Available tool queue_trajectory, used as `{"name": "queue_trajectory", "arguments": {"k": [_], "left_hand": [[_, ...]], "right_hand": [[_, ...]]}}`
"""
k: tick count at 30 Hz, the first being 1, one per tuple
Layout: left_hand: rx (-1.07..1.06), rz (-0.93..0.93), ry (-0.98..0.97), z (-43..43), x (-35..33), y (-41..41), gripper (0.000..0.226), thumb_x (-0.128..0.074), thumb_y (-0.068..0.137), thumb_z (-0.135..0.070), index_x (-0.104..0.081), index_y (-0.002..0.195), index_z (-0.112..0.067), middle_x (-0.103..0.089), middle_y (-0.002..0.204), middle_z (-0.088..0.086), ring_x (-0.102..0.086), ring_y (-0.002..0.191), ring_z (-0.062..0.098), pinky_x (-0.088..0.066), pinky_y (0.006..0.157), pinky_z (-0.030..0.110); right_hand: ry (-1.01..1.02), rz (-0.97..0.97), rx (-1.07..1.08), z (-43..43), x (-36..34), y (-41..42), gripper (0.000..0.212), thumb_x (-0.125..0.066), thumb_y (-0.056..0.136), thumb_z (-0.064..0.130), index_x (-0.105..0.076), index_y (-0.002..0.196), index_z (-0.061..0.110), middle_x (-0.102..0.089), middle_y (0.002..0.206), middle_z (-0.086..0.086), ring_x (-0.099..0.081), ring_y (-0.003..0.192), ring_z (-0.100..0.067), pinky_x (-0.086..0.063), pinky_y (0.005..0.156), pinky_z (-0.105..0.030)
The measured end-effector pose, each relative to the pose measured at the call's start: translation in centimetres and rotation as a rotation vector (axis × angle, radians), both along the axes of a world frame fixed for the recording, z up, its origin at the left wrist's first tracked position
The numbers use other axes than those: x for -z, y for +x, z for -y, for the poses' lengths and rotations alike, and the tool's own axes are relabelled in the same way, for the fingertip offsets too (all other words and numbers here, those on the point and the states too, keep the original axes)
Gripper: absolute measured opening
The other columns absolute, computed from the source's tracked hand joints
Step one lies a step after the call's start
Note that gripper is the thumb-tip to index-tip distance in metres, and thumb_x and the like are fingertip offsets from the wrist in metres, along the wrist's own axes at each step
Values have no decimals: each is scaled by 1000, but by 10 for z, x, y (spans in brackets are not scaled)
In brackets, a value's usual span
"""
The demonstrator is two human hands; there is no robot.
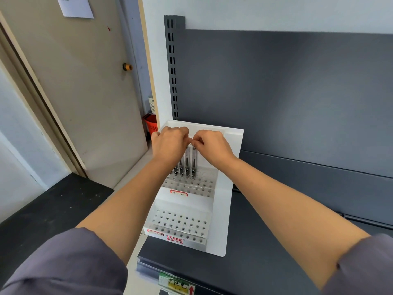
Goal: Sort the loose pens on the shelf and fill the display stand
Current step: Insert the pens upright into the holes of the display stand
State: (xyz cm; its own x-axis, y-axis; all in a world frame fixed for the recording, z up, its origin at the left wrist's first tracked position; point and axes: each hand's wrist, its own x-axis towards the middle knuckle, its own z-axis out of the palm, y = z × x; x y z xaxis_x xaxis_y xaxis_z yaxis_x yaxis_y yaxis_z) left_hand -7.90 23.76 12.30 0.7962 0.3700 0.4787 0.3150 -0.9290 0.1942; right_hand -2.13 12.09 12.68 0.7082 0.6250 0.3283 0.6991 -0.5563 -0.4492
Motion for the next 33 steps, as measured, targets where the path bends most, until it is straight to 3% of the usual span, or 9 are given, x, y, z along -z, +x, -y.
{"name": "queue_trajectory", "arguments": {"k": [6,11,19,27,33], "left_hand": [[21,-44,-67,-3,-2,1,23,-51,93,-39,-62,96,-19,-67,97,1,-56,102,25,-35,86,39],[68,-11,-87,10,-12,5,23,-48,94,-38,-60,107,-24,-65,110,-4,-50,112,23,-32,91,40],[283,60,40,119,-16,44,19,-47,94,-33,-62,98,-22,-64,99,-4,-49,103,22,-30,86,33],[421,-50,-21,257,37,84,18,-48,93,-34,-61,97,-22,-63,98,-4,-50,101,21,-31,83,34],[450,-196,-50,316,80,94,18,-47,94,-32,-60,100,-22,-63,99,-4,-53,99,22,-34,81,34]], "right_hand": [[-35,-38,-10,3,-5,1,21,-53,95,27,-67,103,13,-67,98,-5,-60,89,-23,-52,78,-37],[18,60,-1,32,-16,3,22,-47,96,24,-66,100,15,-66,95,-1,-58,84,-19,-49,68,-34],[-25,166,143,135,-7,31,23,-44,97,31,-63,104,19,-55,95,2,-57,83,-20,-41,60,-30],[-165,43,266,292,37,68,21,-49,95,30,-64,105,20,-60,103,-1,-58,95,-25,-44,69,-31],[-273,-126,305,362,79,80,19,-48,94,28,-63,106,23,-62,107,1,-57,99,-24,-47,74,-34]]}}
